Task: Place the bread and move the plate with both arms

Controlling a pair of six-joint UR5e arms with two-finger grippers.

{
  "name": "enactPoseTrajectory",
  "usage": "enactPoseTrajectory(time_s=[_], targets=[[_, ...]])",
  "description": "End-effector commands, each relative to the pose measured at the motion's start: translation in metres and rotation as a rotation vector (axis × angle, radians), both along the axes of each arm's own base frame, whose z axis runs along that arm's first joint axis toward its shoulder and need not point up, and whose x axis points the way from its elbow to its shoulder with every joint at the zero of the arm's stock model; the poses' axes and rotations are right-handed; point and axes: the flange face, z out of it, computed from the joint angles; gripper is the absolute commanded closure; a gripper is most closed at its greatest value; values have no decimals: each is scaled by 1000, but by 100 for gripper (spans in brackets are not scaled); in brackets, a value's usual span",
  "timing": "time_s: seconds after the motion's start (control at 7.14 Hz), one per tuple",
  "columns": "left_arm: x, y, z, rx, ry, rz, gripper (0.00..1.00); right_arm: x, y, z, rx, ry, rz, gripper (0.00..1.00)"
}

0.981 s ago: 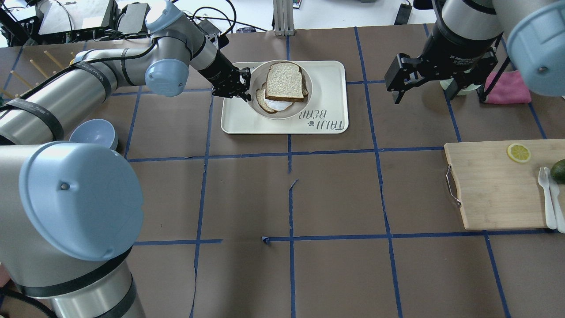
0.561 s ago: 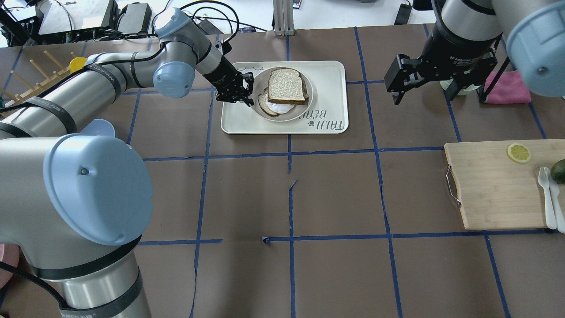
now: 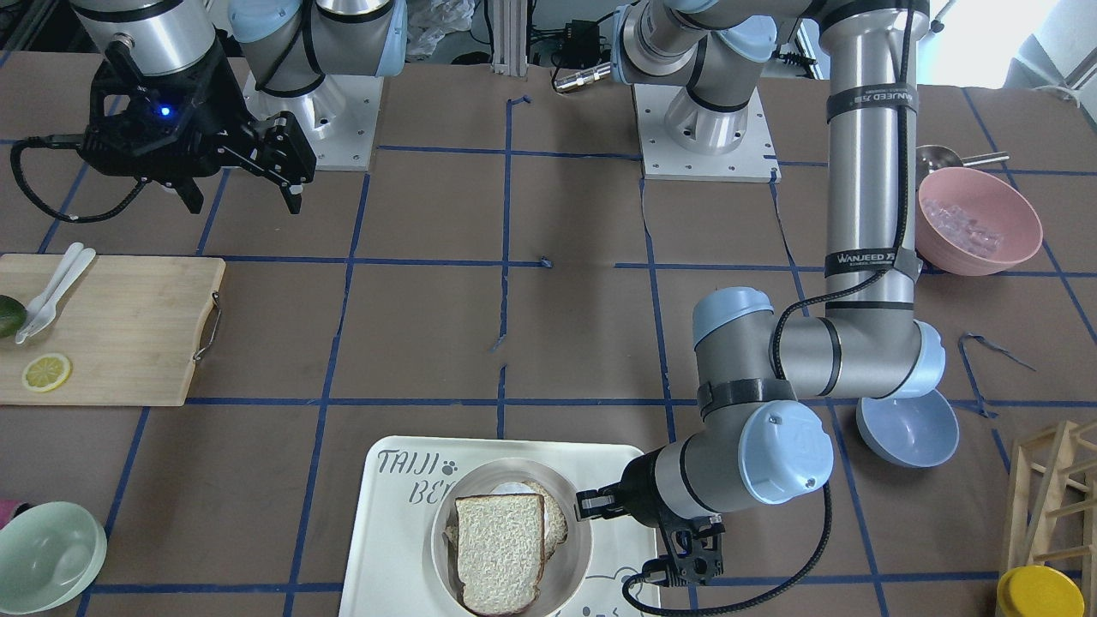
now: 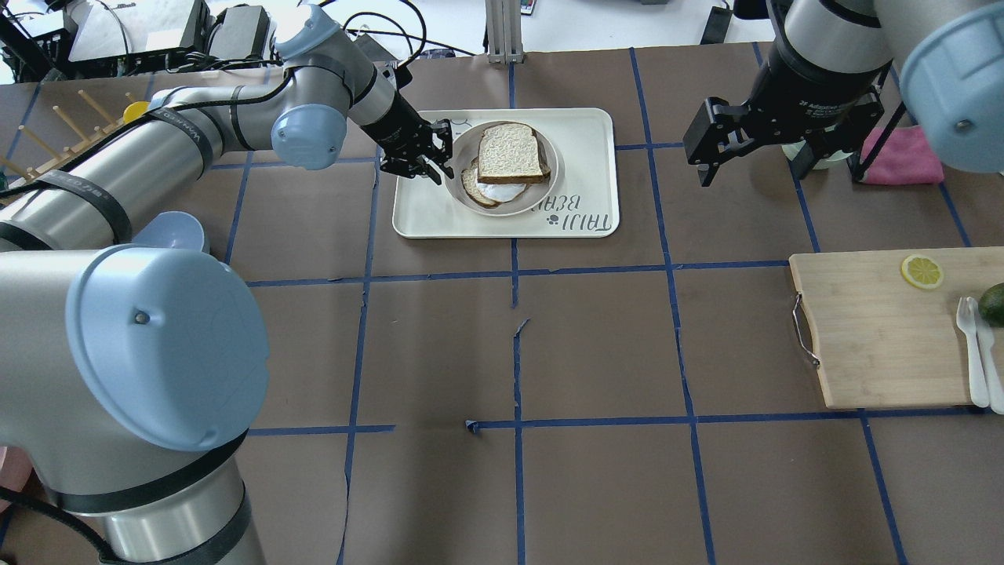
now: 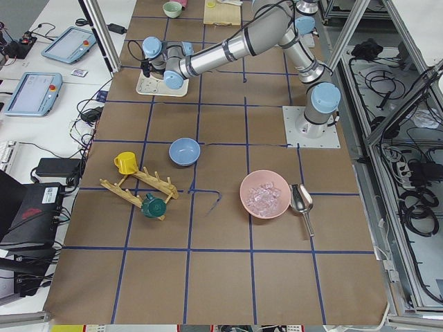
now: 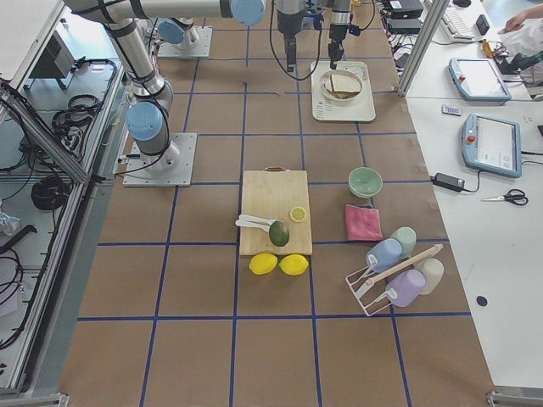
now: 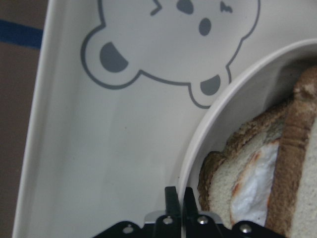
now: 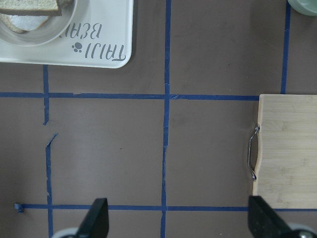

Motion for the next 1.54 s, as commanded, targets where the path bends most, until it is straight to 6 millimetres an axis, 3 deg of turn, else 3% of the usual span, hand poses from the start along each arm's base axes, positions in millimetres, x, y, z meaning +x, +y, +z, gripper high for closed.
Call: enactPoseTrajectory(time_s=[0.0, 0.28, 0.42, 0.7, 0.84, 0.98, 1.4], targets=[[-5, 29, 79, -5, -12, -17, 0, -2, 0, 0, 0, 25, 3, 0], [-2, 83, 173, 24, -54, -31, 0, 0, 0, 3, -7, 17, 5, 0], [-7, 112, 202, 11, -118, -61, 0, 0, 1, 6, -11, 12, -4, 0], [-18, 171, 230, -34, -235, -106, 0, 0, 4, 5, 13, 11, -6, 0], [-16, 199, 251, -66, -247, -111, 0, 0, 5, 5, 15, 15, -7, 0], [-11, 226, 272, -128, -270, -227, 0, 0, 4, 6, 12, 9, -7, 0], [14, 260, 282, -141, -467, -312, 0, 0, 5, 7, 12, 10, -10, 0]])
